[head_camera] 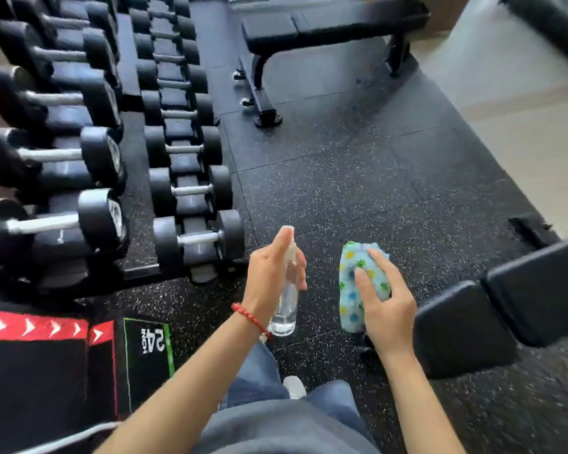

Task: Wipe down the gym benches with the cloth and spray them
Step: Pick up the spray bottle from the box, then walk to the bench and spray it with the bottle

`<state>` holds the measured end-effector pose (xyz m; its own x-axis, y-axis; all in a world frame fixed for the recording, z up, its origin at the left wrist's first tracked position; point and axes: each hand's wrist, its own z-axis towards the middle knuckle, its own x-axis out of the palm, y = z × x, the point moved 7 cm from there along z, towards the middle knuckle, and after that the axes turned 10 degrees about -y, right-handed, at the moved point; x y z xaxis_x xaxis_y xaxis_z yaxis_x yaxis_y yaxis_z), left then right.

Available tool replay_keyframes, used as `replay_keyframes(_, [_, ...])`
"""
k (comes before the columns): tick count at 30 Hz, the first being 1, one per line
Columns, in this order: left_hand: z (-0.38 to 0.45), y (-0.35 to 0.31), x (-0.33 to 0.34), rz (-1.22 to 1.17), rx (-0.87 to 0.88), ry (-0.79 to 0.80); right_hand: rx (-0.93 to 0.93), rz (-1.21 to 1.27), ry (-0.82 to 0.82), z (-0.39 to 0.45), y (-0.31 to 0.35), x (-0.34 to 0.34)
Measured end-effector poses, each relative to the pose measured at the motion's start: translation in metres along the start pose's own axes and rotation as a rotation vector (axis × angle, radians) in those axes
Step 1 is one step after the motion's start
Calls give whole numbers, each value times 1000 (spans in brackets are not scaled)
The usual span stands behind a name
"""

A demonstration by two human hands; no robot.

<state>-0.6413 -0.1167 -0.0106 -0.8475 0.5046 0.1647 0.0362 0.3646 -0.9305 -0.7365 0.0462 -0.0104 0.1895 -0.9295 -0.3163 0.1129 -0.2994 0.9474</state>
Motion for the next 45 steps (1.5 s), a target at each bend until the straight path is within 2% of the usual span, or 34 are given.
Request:
replay_keyframes(6, [61, -4, 35, 113, -111, 177, 63, -63, -222, 32, -7, 6])
replay_keyframes(13, [92, 7, 96, 271, -153, 422, 136, -78, -411, 53, -18, -8])
replay_keyframes(18, [90, 22, 162, 324, -147, 558, 212, -79, -562, 65, -37, -48])
replay_keyframes(26, [70, 47, 293, 471, 55, 796, 236, -77, -767, 113, -73, -140])
replay_keyframes(32, [58, 62, 370, 492, 42, 917, 273, -88, -911, 141, -91, -194])
replay_keyframes(37, [65, 88, 424, 519, -31, 1029, 406, -69, -1018, 148, -111, -213])
replay_keyframes(42, [73, 117, 490, 585, -115, 1242, 537, -87, -1252, 158, -127, -219])
replay_keyframes(45, [82, 129, 530, 707, -44, 1416, 620, -94, -1457, 160, -122, -214])
